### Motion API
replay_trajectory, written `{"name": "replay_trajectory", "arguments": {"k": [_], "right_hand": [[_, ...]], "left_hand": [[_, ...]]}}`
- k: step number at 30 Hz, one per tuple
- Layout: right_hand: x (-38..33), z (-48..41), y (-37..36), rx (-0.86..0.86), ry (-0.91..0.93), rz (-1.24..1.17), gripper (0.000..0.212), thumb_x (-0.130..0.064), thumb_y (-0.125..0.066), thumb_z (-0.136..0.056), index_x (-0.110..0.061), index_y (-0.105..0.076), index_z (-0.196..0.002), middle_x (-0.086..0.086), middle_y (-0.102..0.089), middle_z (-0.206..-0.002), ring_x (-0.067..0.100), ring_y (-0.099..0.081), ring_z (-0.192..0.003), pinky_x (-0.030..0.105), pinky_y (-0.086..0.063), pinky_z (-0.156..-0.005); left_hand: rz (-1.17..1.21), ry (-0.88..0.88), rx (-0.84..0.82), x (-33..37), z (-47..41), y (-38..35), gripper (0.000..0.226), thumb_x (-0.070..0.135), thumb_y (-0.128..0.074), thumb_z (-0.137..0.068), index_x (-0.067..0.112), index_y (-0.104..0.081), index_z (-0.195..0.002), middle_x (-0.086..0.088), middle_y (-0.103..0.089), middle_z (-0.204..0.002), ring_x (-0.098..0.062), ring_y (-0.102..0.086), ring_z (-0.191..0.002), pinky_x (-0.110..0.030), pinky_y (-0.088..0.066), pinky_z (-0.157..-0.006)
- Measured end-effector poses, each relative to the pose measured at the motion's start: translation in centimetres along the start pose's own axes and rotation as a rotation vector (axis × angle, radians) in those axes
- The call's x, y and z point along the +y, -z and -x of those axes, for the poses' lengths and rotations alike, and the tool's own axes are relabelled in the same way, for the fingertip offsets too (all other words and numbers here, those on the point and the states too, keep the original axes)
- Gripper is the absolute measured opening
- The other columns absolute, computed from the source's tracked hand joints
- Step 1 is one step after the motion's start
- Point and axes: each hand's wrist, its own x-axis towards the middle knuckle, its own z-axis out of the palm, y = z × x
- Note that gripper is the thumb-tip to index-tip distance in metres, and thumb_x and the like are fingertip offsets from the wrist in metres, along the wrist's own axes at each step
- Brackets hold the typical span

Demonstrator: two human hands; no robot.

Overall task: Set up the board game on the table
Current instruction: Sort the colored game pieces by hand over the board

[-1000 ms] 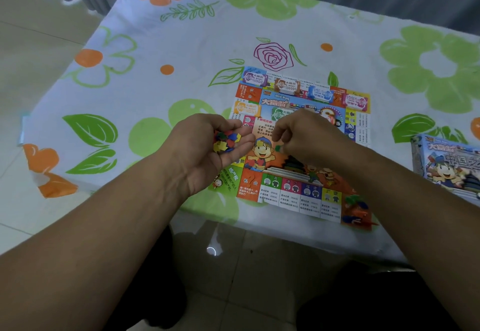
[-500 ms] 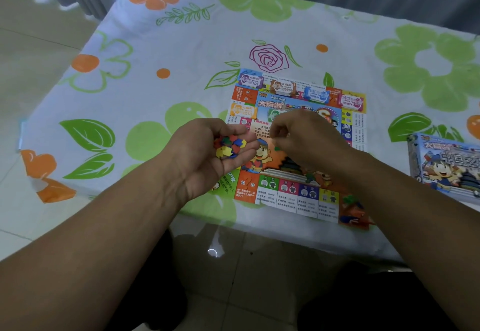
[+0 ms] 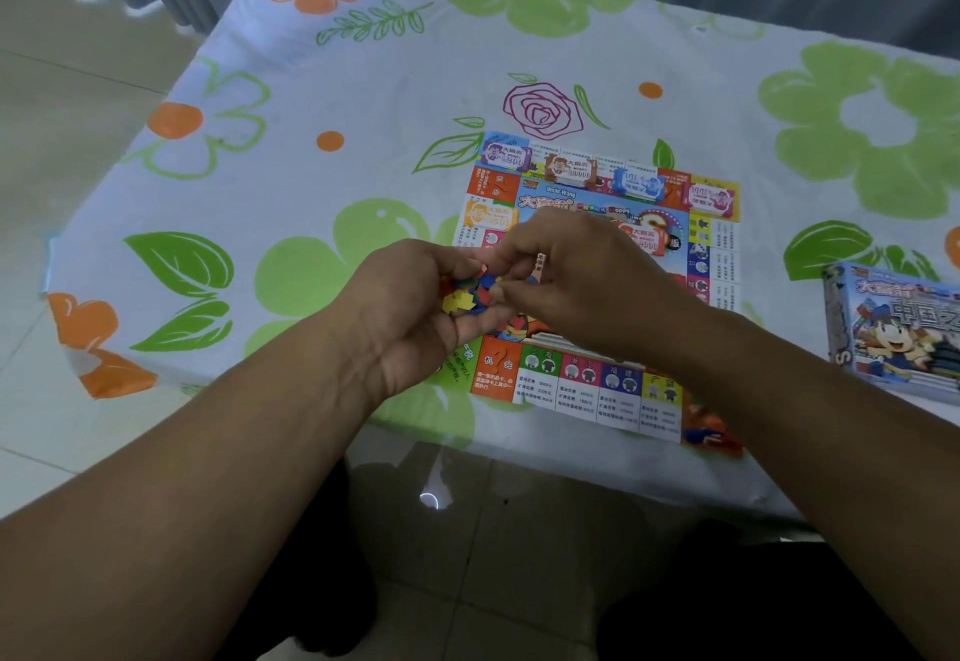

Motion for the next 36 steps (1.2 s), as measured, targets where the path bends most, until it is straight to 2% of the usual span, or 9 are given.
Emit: {"name": "replay_trajectory", "arguments": {"k": [5, 12, 16, 21, 24, 26, 29, 33, 36], "right_hand": [[-0.3, -0.1, 0.2, -0.008, -0.035, -0.035, 0.007, -0.021, -0.076, -0.086, -0.02, -0.072, -0.091, -0.016, -0.061, -0.08, 0.001, -0.059, -0.078, 0.028, -0.05, -0.071], [0.0, -0.3, 0.3, -0.036, -0.099, -0.088, 0.007, -0.022, -0.078, -0.084, -0.022, -0.071, -0.083, -0.01, -0.067, -0.075, 0.001, -0.06, -0.068, 0.024, -0.049, -0.064], [-0.2, -0.5, 0.8, -0.047, -0.133, -0.156, 0.01, -0.023, -0.08, -0.084, -0.018, -0.072, -0.08, -0.007, -0.066, -0.07, -0.004, -0.055, -0.058, 0.013, -0.042, -0.055], [-0.4, -0.6, 1.4, -0.056, -0.212, -0.291, 0.011, -0.019, -0.074, -0.09, -0.011, -0.071, -0.083, -0.006, -0.061, -0.057, -0.002, -0.053, -0.045, 0.014, -0.042, -0.046], [0.0, -0.7, 1.6, -0.007, -0.278, -0.362, 0.012, -0.015, -0.071, -0.092, -0.004, -0.07, -0.087, 0.003, -0.065, -0.061, 0.0, -0.056, -0.043, 0.019, -0.045, -0.044], [0.6, -0.8, 1.3, 0.025, -0.315, -0.348, 0.012, -0.014, -0.072, -0.091, -0.004, -0.069, -0.085, 0.01, -0.068, -0.066, 0.006, -0.061, -0.047, 0.025, -0.051, -0.046], [1.7, -1.1, 0.4, -0.005, -0.333, -0.201, 0.01, -0.014, -0.073, -0.089, -0.009, -0.071, -0.08, 0.008, -0.071, -0.066, 0.019, -0.07, -0.059, 0.038, -0.058, -0.059], [2.7, -1.5, -1.0, -0.064, -0.303, -0.04, 0.013, -0.019, -0.075, -0.088, -0.012, -0.071, -0.077, -0.007, -0.064, -0.062, 0.008, -0.061, -0.058, 0.035, -0.054, -0.064], [3.0, -1.7, -1.6, -0.056, -0.284, 0.01, 0.012, -0.017, -0.075, -0.088, -0.012, -0.071, -0.077, -0.009, -0.063, -0.066, 0.006, -0.06, -0.063, 0.034, -0.053, -0.066]], "left_hand": [[-0.001, -0.006, -0.014, 0.0, 0.2, -0.1, 0.03, -0.004, -0.039, -0.096, -0.008, -0.068, -0.101, -0.023, -0.074, -0.102, -0.025, -0.071, -0.073, -0.036, -0.064, -0.07], [-0.08, -0.035, -0.042, 0.0, 0.3, -0.1, 0.029, -0.007, -0.043, -0.093, -0.009, -0.067, -0.11, -0.023, -0.072, -0.114, -0.027, -0.069, -0.094, -0.036, -0.06, -0.084], [-0.054, -0.06, -0.032, 0.1, 0.3, -0.1, 0.029, -0.01, -0.044, -0.094, -0.012, -0.065, -0.113, -0.026, -0.071, -0.113, -0.028, -0.072, -0.091, -0.035, -0.062, -0.079], [-0.013, -0.069, 0.01, 0.2, 0.3, -0.1, 0.026, -0.011, -0.046, -0.095, -0.014, -0.065, -0.111, -0.028, -0.069, -0.112, -0.032, -0.073, -0.092, -0.036, -0.063, -0.077], [0.011, -0.069, 0.036, 0.3, 0.4, 0.0, 0.024, -0.011, -0.043, -0.095, -0.013, -0.065, -0.105, -0.028, -0.07, -0.106, -0.034, -0.072, -0.089, -0.036, -0.063, -0.076], [0.015, -0.065, 0.061, 0.4, 0.4, 0.1, 0.024, -0.011, -0.042, -0.096, -0.01, -0.065, -0.103, -0.024, -0.071, -0.099, -0.034, -0.072, -0.09, -0.037, -0.063, -0.076], [0.007, -0.058, 0.079, 0.4, 0.4, 0.3, 0.024, -0.009, -0.042, -0.096, -0.009, -0.066, -0.103, -0.022, -0.072, -0.093, -0.032, -0.073, -0.088, -0.035, -0.064, -0.072], [-0.017, -0.057, 0.07, 0.4, 0.4, 0.4, 0.025, -0.009, -0.043, -0.095, -0.007, -0.068, -0.097, -0.021, -0.073, -0.091, -0.03, -0.073, -0.084, -0.035, -0.064, -0.07], [-0.044, -0.05, 0.053, 0.5, 0.5, 0.4, 0.027, -0.008, -0.042, -0.095, -0.006, -0.068, -0.097, -0.02, -0.073, -0.091, -0.029, -0.073, -0.084, -0.036, -0.063, -0.075]]}}
